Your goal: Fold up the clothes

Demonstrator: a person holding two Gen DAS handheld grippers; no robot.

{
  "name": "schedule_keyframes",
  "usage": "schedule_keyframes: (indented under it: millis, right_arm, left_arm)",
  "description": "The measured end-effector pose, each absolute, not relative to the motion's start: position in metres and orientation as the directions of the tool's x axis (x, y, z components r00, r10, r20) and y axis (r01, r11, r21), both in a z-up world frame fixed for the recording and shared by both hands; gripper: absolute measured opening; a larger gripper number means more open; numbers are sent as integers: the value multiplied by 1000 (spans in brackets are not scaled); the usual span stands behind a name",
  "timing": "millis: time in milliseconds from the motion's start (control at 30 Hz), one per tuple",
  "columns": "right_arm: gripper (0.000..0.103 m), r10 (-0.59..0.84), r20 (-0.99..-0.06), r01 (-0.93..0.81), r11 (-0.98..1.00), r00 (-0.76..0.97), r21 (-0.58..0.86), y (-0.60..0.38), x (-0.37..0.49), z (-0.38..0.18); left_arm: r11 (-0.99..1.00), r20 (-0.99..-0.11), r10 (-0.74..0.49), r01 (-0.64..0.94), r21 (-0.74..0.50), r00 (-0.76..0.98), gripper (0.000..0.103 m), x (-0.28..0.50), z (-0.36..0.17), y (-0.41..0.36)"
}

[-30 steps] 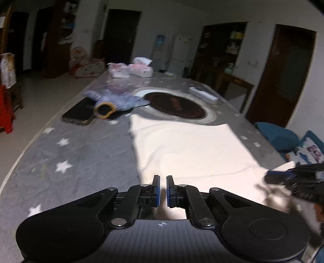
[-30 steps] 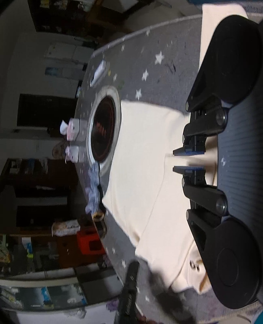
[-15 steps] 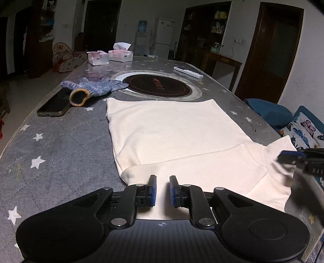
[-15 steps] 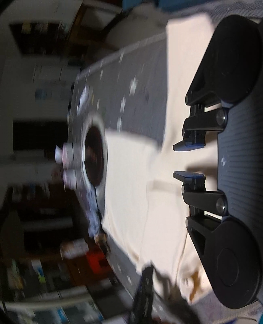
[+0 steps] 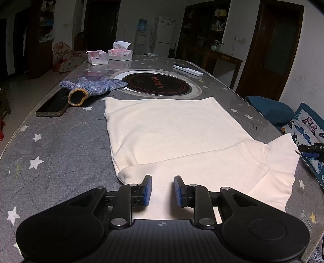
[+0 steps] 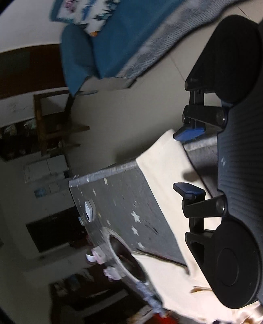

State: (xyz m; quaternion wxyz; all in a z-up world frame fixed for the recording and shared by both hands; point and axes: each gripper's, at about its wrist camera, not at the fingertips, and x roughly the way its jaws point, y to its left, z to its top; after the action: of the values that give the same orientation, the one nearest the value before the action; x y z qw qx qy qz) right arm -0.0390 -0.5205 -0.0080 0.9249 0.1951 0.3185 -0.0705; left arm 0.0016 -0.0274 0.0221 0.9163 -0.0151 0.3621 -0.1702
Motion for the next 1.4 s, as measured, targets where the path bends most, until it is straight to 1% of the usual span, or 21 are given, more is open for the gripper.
schedule_keyframes:
  millis: [200, 333, 367, 400, 467, 500, 567, 600, 700, 867, 1033, 1233, 1400]
  right_arm:
    - [49, 60, -618, 296, 839, 784, 457, -549, -34, -28]
    - [48, 106, -593, 304, 778, 798, 550, -564, -35, -40]
    - [45, 112, -585, 304, 767, 803, 565, -567, -35, -41]
    - [35, 119, -577, 304, 756, 808, 580, -570, -36, -43]
    - [27, 119, -565, 296, 753, 816, 587, -571, -37, -43]
    - [19, 112, -563, 293, 761, 819, 579, -571, -37, -41]
    - [14, 100, -555, 289, 770, 826, 569, -570, -38, -38]
    - [9, 88, -552, 292, 774, 829, 562, -569, -38, -36]
    - [5, 89, -533, 277, 775, 842, 568, -565, -39, -27]
    - [5, 155, -475, 176, 795, 866, 580, -543, -39, 2]
    - [5, 233, -409, 60, 807, 882, 588, -518, -37, 34]
    - [5, 398, -344, -139, 800, 850, 583, -456, -19, 69]
    - [5, 537, -338, -286, 770, 773, 570, -390, 1, 82]
  left_arm:
    - [941, -660, -324, 302, -152, 678, 31, 2, 22, -28]
    - [942, -661, -322, 303, -148, 678, 33, 2, 22, -29]
    - [942, -662, -322, 303, -148, 677, 33, 1, 23, -29]
    - [942, -662, -321, 302, -147, 678, 34, 1, 23, -29]
    - [943, -662, -318, 302, -143, 679, 34, 1, 23, -30]
    - [943, -663, -317, 302, -142, 679, 35, 1, 23, -31]
    - [943, -663, -316, 302, -140, 678, 36, 1, 23, -32]
    - [943, -664, -316, 302, -140, 678, 36, 1, 23, -32]
    - [943, -663, -315, 303, -137, 680, 37, 0, 24, -32]
    - [942, -653, -317, 306, -136, 688, 42, -3, 28, -32]
    - [943, -625, -320, 305, -135, 712, 49, -10, 37, -28]
    - [943, -587, -324, 303, -138, 742, 52, -21, 47, -15]
    - [947, -576, -316, 290, -140, 754, 52, -30, 49, -3]
